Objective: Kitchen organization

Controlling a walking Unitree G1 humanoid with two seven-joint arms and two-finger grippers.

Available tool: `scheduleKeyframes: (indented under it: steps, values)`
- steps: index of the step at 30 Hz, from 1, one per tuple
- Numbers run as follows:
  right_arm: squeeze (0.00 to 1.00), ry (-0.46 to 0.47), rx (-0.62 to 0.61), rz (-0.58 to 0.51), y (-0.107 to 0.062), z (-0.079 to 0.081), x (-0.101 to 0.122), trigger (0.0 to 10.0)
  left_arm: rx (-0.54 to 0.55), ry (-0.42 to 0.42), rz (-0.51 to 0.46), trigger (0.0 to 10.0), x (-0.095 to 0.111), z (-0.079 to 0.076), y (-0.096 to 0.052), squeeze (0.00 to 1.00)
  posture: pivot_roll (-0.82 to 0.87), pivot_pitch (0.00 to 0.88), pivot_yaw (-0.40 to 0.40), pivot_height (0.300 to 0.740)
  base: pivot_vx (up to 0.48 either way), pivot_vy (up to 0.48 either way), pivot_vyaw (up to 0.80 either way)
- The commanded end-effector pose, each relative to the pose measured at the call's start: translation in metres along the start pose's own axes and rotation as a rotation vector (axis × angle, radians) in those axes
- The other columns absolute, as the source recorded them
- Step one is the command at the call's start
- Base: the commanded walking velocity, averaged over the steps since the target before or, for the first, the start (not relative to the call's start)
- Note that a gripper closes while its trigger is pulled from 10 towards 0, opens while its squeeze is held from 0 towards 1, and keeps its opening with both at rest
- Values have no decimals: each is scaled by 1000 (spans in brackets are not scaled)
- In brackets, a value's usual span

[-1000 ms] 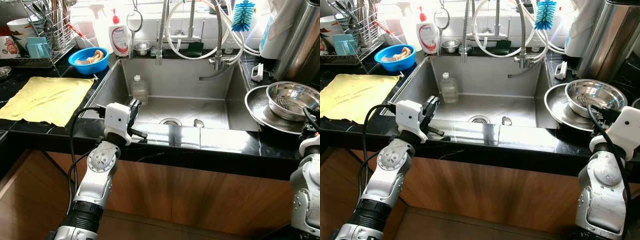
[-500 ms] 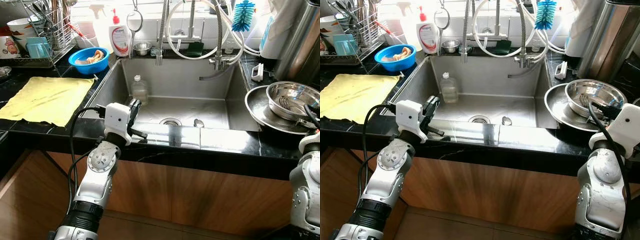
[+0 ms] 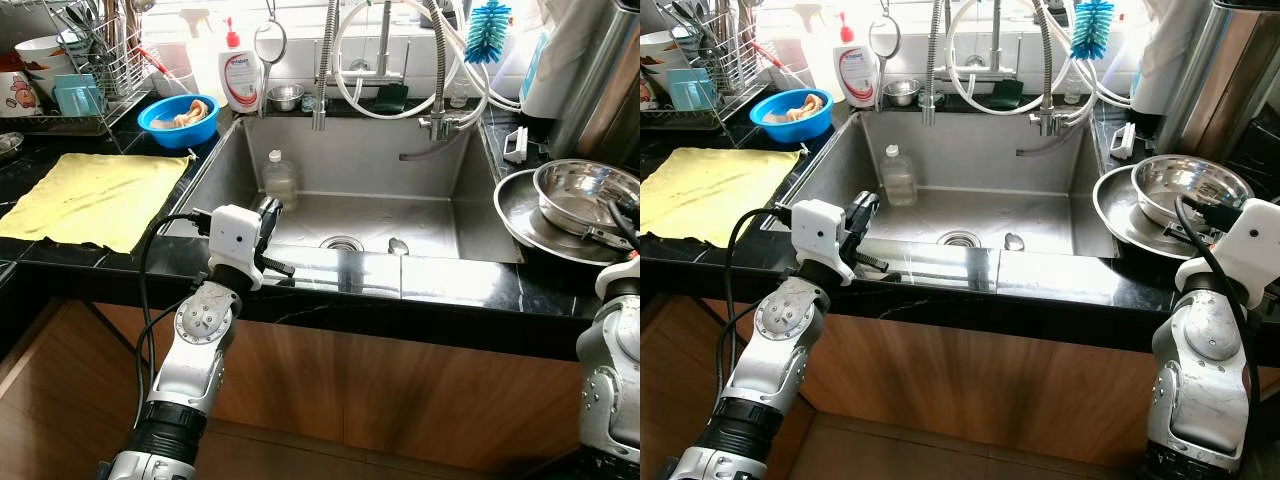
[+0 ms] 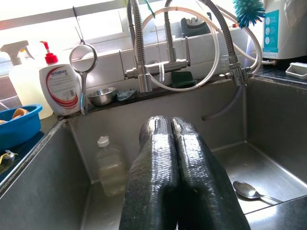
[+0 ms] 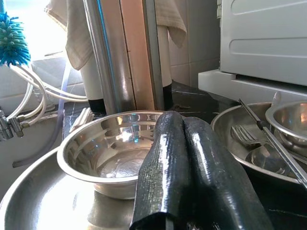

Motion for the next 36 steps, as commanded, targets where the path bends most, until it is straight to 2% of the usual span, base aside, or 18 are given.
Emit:
scheduleKeyframes:
  steps: [1,6,10,12,14,15,16,17,19,21,22,24,25,26,28,30,34,36]
  values:
    - [0,5,-1,-25,1,2,8,0,6,30,1,10000,2,5,1,0,-42,0,73,740,0,0,0]
    - [0,27,10,-61,2,6,20,0,9,32,2,10000,2,7,1,0,-40,0,75,740,0,0,0]
    - [0,47,36,-131,3,12,43,0,12,35,2,10000,2,8,2,0,-41,0,75,740,0,0,0]
    - [0,49,39,-136,3,13,45,0,12,34,2,10000,2,7,2,0,-41,0,75,740,0,0,0]
    - [0,15,70,-199,1,20,61,0,11,33,1,10000,2,7,2,0,-42,0,73,740,0,0,0]
    - [0,-5,84,-223,0,23,66,4667,11,32,0,10000,2,7,2,0,-42,0,73,740,0,0,0]
    - [0,-17,92,-236,0,25,69,4667,11,31,0,10000,2,6,2,0,-42,0,73,740,0,0,0]
    - [0,-56,109,-276,-2,30,76,10000,10,31,-1,10000,2,6,2,0,-42,0,73,740,0,0,0]
    - [0,-71,170,-309,-5,42,83,10000,10,30,-1,10000,2,6,2,0,-46,0,73,740,0,0,0]
    - [0,-55,282,-286,-8,61,78,10000,10,31,-1,10000,2,6,2,0,-46,0,73,740,0,0,0]
    - [0,-55,360,-266,-11,73,74,10000,10,30,-1,10000,2,6,2,0,-47,0,72,740,0,0,0]
    - [0,-128,577,-223,-27,110,55,10000,8,29,-3,10000,1,5,3,0,-45,0,70,740,0,0,0]
    - [0,-134,623,-207,-31,117,49,10000,7,28,-3,10000,1,4,3,0,-42,0,69,740,0,0,0]
    - [0,-134,623,-207,-31,117,49,10000,7,28,-3,10000,1,4,3,0,-42,0,69,740,0,0,0]
    - [0,-132,700,-166,-36,131,37,10000,7,27,-5,10000,1,4,3,0,-38,0,65,740,0,0,0]
    - [0,-129,736,-142,-36,136,32,10000,7,28,-7,10000,2,4,3,0,-37,0,64,740,0,0,0]
    - [0,-131,768,-118,-34,142,25,10000,10,29,-7,10000,2,5,2,0,-35,0,62,740,0,0,0]
    - [0,-120,821,-81,-30,152,18,10000,10,30,-9,10000,2,5,2,0,-35,0,62,740,0,0,0]
Point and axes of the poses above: a point about 5 cm out from each wrist's last joint towards the gripper, its own y axis pointing out of the wrist towards the gripper, its own x axis along the axis of the wrist's last joint, z = x × y, the point moved 5 cm from there along y, pointing out of the wrist towards the gripper, and after that the axes turned 10 degrees about -y, right-handed, at the moved point
